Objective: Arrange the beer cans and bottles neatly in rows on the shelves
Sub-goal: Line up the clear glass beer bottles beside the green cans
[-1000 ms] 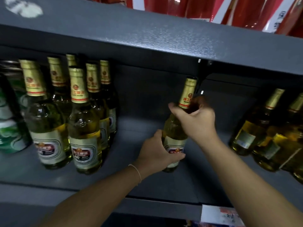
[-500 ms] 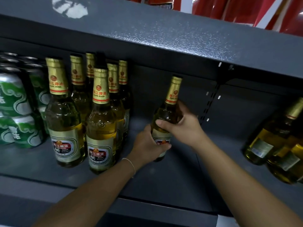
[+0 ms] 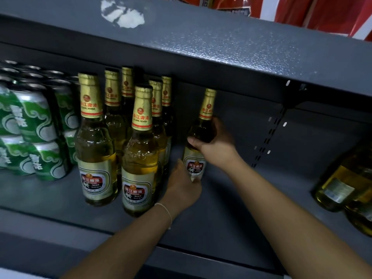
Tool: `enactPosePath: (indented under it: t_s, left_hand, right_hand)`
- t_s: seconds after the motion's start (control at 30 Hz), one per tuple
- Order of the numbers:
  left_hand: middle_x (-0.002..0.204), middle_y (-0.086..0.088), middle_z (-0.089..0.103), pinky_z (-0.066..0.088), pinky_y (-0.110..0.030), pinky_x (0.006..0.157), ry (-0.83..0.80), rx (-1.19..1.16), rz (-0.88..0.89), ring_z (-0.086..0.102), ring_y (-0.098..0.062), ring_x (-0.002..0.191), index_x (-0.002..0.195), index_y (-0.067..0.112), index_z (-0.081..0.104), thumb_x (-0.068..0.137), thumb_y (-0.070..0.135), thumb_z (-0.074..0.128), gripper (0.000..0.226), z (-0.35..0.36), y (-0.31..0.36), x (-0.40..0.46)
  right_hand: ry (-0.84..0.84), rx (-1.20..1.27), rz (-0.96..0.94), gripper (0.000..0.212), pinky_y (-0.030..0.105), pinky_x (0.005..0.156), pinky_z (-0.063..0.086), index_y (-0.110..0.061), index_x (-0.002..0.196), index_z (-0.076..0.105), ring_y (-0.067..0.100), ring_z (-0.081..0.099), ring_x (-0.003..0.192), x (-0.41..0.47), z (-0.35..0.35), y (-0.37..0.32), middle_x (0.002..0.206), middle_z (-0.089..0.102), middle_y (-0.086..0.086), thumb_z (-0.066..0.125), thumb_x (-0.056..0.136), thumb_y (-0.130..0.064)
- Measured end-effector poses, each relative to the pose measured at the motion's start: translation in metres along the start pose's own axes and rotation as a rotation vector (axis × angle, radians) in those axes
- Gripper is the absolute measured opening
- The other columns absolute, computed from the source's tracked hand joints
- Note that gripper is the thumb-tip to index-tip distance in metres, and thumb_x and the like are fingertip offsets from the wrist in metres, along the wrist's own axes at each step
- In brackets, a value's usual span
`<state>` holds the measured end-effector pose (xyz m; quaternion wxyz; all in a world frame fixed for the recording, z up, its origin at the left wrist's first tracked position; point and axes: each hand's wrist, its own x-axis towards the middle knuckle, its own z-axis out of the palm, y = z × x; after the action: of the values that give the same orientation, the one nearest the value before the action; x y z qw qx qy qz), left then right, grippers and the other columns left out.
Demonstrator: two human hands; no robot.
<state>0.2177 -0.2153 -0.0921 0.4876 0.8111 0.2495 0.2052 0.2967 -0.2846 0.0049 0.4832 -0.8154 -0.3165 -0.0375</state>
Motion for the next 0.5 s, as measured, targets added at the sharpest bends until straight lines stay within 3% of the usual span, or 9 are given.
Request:
enactPosePath:
  t_s: [0.1, 0.23, 0.33, 0.4, 0.5]
  left_hand:
    - [0.124, -0.008, 0.056, 0.043, -0.026, 0.097, -0.011, 0.025, 0.030, 0.054, -0.024, 0.117, 0.126, 0.010, 0.046, 0.079, 0.012, 0.062, 0.051, 0.000, -0.005, 0.000]
    - [0.137, -0.005, 0.047, 0.024, -0.014, 0.103, -0.030, 0.069, 0.045, 0.043, -0.022, 0.129, 0.136, 0.012, 0.043, 0.083, 0.014, 0.060, 0.056, -0.004, -0.008, 0.000]
    - [0.152, -0.009, 0.033, 0.019, -0.027, 0.118, -0.073, 0.094, 0.034, 0.029, -0.023, 0.141, 0.147, 0.011, 0.031, 0.084, 0.013, 0.056, 0.068, -0.005, -0.011, 0.000]
    - [0.159, -0.007, 0.019, 0.008, -0.025, 0.118, -0.103, 0.114, 0.019, 0.015, -0.021, 0.147, 0.152, 0.011, 0.020, 0.086, 0.011, 0.053, 0.074, -0.007, -0.012, -0.002]
    - [0.161, -0.004, 0.013, 0.007, -0.023, 0.118, -0.111, 0.109, 0.024, 0.010, -0.018, 0.148, 0.153, 0.012, 0.013, 0.087, 0.010, 0.053, 0.078, -0.008, -0.017, -0.001]
  right_hand:
    - [0.010, 0.000, 0.011, 0.064, 0.024, 0.092, 0.046, -0.030, 0.126, 0.053, 0.009, 0.058, 0.108, 0.006, 0.007, -0.001, 0.119, 0.061, -0.011, 0.087, 0.072, -0.035]
    - [0.023, -0.025, 0.016, 0.066, 0.024, 0.094, 0.046, -0.027, 0.129, 0.053, 0.011, 0.058, 0.111, 0.013, 0.014, -0.002, 0.120, 0.060, -0.011, 0.086, 0.072, -0.037]
    - [0.026, -0.038, 0.015, 0.069, 0.023, 0.096, 0.044, -0.025, 0.133, 0.051, 0.015, 0.058, 0.118, 0.017, 0.017, 0.000, 0.128, 0.061, -0.006, 0.085, 0.074, -0.036]
    - [0.023, -0.062, 0.008, 0.072, 0.029, 0.102, 0.046, -0.024, 0.135, 0.049, 0.018, 0.057, 0.122, 0.021, 0.020, 0.001, 0.134, 0.060, -0.002, 0.085, 0.074, -0.037]
    - [0.024, -0.083, -0.001, 0.073, 0.034, 0.105, 0.046, -0.022, 0.136, 0.049, 0.020, 0.057, 0.124, 0.025, 0.022, 0.002, 0.135, 0.060, 0.001, 0.085, 0.074, -0.038]
